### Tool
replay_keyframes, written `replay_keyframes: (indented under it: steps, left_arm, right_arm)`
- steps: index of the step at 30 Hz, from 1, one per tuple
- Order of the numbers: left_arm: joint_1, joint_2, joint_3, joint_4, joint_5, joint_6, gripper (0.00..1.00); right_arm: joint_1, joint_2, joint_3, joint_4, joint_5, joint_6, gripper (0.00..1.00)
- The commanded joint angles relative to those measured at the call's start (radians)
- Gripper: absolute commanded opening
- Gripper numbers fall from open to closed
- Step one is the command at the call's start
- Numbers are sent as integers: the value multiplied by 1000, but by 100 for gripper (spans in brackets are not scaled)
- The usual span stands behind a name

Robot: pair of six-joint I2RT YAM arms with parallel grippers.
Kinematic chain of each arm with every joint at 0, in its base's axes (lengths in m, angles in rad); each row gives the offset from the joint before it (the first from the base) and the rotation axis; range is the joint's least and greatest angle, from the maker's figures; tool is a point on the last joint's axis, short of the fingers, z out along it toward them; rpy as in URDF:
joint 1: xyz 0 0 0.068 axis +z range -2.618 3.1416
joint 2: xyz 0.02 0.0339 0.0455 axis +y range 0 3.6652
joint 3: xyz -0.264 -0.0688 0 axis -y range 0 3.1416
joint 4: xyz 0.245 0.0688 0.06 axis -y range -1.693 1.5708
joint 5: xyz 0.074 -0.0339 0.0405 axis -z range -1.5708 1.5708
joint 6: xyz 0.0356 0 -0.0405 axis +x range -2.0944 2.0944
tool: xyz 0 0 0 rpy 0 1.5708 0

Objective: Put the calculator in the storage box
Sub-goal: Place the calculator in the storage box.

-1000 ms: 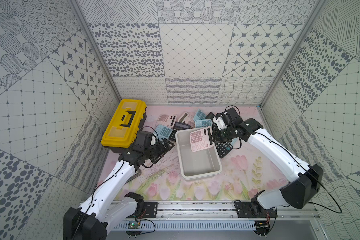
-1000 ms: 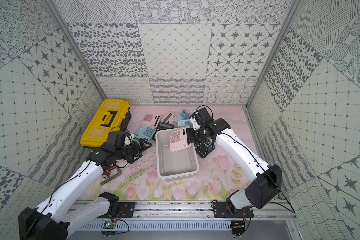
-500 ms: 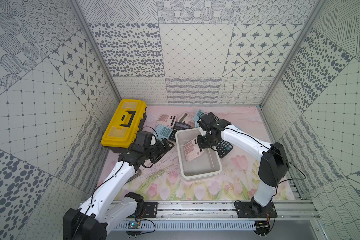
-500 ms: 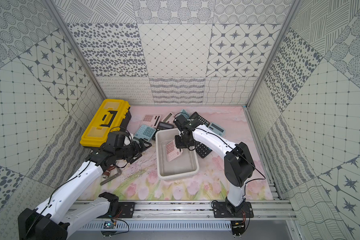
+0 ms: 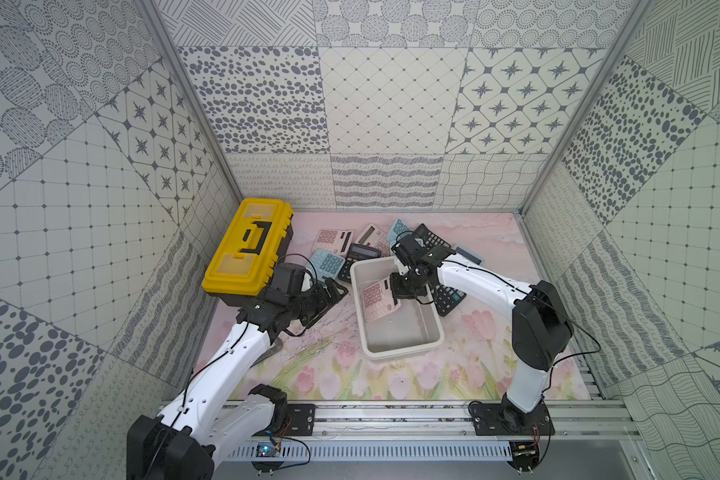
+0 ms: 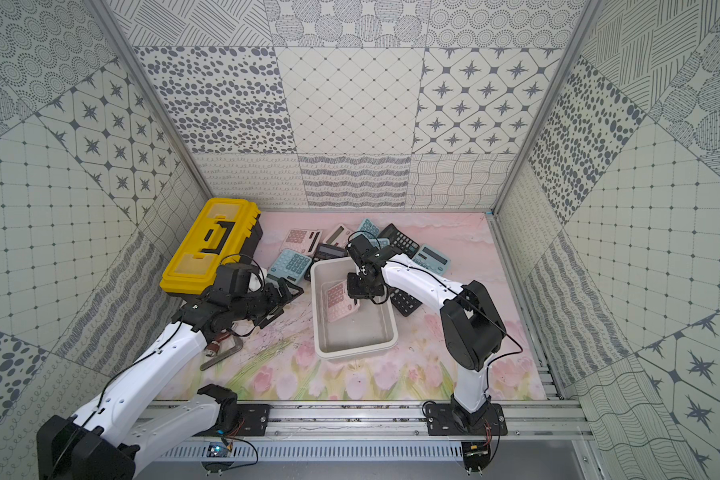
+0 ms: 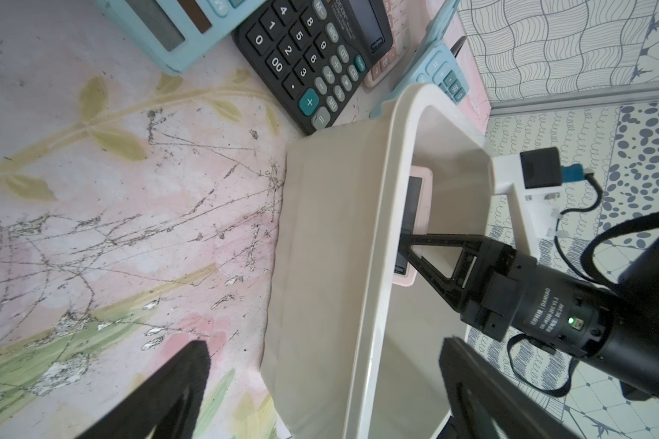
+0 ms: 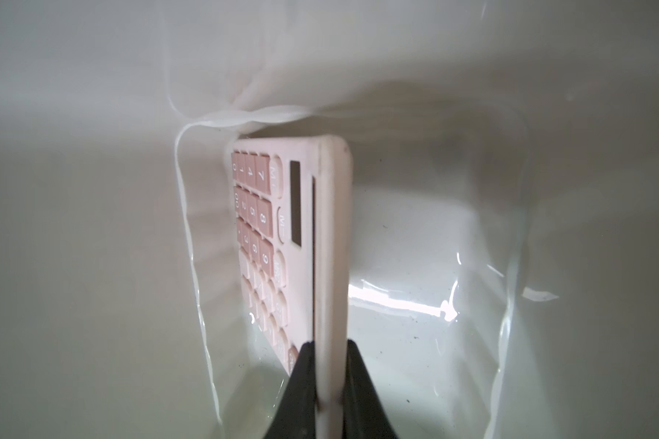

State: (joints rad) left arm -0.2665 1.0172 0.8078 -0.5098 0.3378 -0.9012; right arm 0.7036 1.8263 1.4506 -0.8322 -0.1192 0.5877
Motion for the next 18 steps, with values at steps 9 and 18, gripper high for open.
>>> replay_keyframes:
  steps: [9,18]
  left_arm:
    - [10,19,-3,1,-5,28,100]
    - [11,27,-1,7,-2,27,100]
  right_arm:
    - [-7,17,-32,33,76,-9,24]
    - [-19,-24,1,20,85,-28,33]
